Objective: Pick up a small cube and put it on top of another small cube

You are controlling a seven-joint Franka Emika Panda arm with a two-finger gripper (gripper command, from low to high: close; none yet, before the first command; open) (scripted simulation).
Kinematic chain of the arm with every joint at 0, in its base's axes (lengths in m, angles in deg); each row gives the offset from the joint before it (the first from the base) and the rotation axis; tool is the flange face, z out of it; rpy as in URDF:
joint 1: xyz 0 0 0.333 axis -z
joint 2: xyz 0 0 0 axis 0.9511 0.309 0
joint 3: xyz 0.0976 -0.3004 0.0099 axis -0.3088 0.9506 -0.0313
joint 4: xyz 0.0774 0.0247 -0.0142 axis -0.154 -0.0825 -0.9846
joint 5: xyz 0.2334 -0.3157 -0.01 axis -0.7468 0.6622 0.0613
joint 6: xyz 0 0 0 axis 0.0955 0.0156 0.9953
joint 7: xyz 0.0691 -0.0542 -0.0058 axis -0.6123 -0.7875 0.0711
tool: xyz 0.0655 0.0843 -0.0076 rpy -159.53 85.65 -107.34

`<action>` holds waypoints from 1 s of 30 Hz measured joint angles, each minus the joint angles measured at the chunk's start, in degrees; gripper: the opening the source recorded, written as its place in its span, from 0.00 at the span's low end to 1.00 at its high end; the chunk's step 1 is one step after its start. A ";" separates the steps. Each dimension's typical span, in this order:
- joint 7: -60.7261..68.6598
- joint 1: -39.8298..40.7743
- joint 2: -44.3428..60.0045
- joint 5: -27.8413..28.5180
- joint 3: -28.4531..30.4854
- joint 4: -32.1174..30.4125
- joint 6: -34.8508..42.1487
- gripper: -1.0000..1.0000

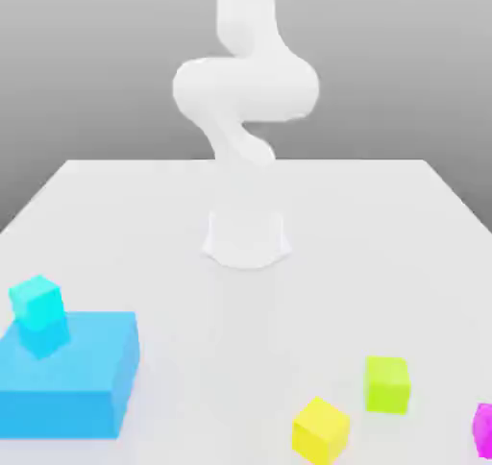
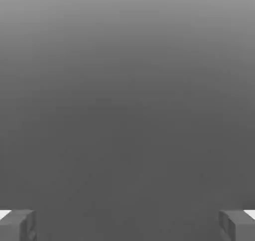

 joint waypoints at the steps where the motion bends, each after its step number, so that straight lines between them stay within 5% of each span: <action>1: 1.31 -0.76 2.26 0.24 -0.31 0.21 -0.56 0.50; 30: 34.48 -17.96 62.93 9.24 -11.68 5.94 -15.42 0.50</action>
